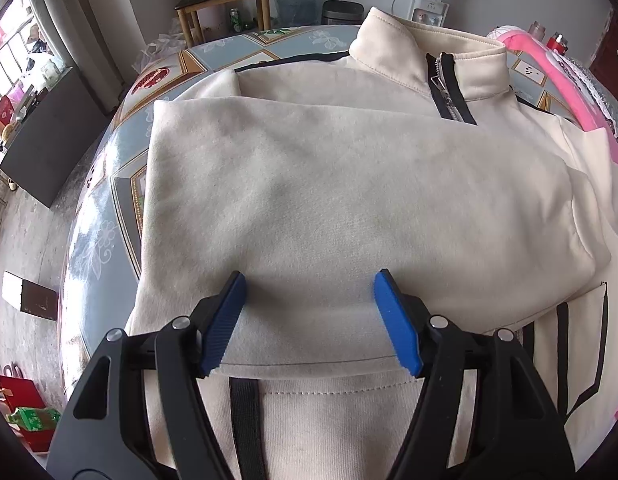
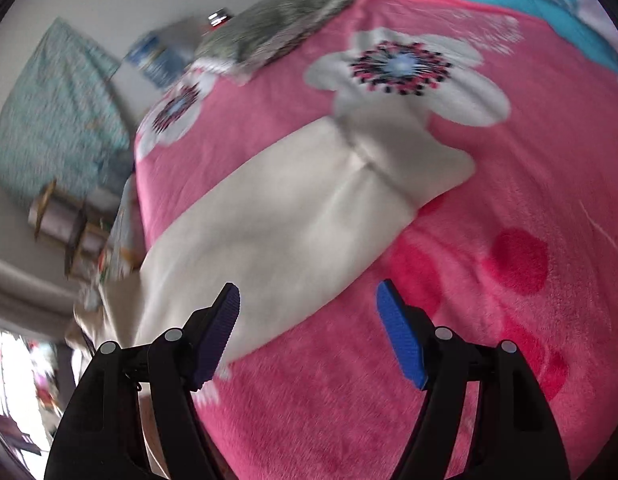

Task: Fold large clothes
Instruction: 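Grasp the sleeve lying on the pink bedspread with the right tool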

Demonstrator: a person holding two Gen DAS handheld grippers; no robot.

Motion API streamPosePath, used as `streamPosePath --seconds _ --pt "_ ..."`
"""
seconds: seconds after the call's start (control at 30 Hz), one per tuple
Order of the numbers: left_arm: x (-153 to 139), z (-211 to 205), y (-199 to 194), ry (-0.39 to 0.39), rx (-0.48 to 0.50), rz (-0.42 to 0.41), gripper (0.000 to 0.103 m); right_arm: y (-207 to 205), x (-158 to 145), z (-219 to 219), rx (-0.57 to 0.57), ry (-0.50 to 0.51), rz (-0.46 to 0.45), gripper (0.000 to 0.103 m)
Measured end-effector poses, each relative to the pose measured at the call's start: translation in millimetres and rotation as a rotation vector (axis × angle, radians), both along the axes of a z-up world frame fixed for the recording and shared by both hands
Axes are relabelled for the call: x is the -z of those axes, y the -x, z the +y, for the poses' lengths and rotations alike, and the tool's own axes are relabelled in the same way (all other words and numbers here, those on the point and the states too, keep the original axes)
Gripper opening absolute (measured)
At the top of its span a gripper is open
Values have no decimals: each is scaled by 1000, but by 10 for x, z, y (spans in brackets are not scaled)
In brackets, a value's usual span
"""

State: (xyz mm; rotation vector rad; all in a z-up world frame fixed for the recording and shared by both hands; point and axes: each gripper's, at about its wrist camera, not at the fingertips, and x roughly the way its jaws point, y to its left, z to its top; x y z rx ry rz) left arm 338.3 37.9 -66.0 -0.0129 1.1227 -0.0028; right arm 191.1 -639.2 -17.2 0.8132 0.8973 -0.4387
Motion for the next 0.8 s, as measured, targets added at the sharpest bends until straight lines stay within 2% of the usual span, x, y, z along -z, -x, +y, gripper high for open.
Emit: streamPosePath --seconds 0.13,0.43,0.6,0.77,0.8 --pt "6 -1 -8 0 -1 2 64 -40 141 -257 92 -71 -17 70" --pt "5 7 -15 0 -9 7 64 -265 329 -485 173 -34 20 66" --pt "7 4 -15 -2 -10 7 64 -183 321 -529 212 -25 1 50" --pt "9 22 -18 1 -14 5 65 -190 361 -519 232 10 22 36" --pt "7 16 -15 1 -11 4 65 -209 331 -490 227 34 28 27"
